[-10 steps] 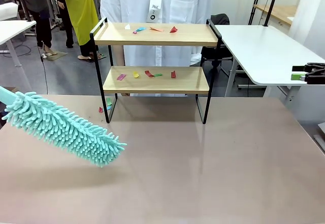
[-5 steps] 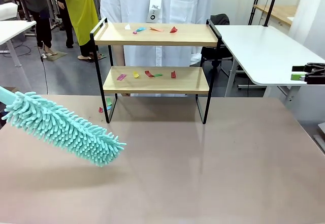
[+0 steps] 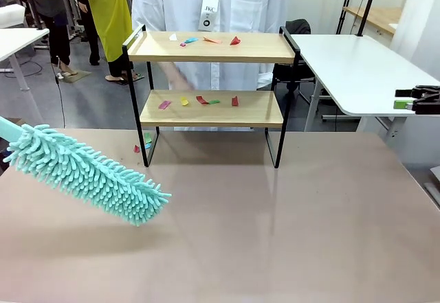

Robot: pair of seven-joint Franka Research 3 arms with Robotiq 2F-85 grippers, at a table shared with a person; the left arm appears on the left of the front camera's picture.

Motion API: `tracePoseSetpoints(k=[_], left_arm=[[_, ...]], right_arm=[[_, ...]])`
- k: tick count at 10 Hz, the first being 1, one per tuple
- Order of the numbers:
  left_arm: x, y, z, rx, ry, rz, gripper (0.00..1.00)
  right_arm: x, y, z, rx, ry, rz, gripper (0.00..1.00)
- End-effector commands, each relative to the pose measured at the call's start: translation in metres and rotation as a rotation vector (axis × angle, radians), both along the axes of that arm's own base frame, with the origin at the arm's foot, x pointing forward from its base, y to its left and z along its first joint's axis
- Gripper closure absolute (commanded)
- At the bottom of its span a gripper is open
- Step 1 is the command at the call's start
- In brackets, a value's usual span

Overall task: Clean the shelf.
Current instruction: Clean the specific section of the Shelf indicated by the human with the Duster.

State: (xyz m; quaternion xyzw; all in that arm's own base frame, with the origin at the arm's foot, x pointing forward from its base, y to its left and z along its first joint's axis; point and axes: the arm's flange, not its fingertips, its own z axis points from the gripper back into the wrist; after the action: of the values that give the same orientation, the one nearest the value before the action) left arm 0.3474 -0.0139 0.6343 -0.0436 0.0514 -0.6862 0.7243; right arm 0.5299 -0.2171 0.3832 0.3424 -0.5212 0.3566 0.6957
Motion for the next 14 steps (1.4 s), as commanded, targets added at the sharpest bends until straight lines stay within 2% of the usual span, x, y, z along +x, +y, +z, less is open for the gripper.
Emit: tracePoseSetpoints(k=[1,14], left_arm=[[-0.0006,-0.0005,0.0015,-0.001,-0.004,0.015,0.87],[-0.0006,-0.0005,0.0015,-0.001,-0.004,0.015,0.87]], right_arm=[[0.0009,0.0017,0.002,-0.002,-0.004,-0.001,0.0],[0.0009,0.0017,0.002,-0.002,-0.004,-0.001,0.0]])
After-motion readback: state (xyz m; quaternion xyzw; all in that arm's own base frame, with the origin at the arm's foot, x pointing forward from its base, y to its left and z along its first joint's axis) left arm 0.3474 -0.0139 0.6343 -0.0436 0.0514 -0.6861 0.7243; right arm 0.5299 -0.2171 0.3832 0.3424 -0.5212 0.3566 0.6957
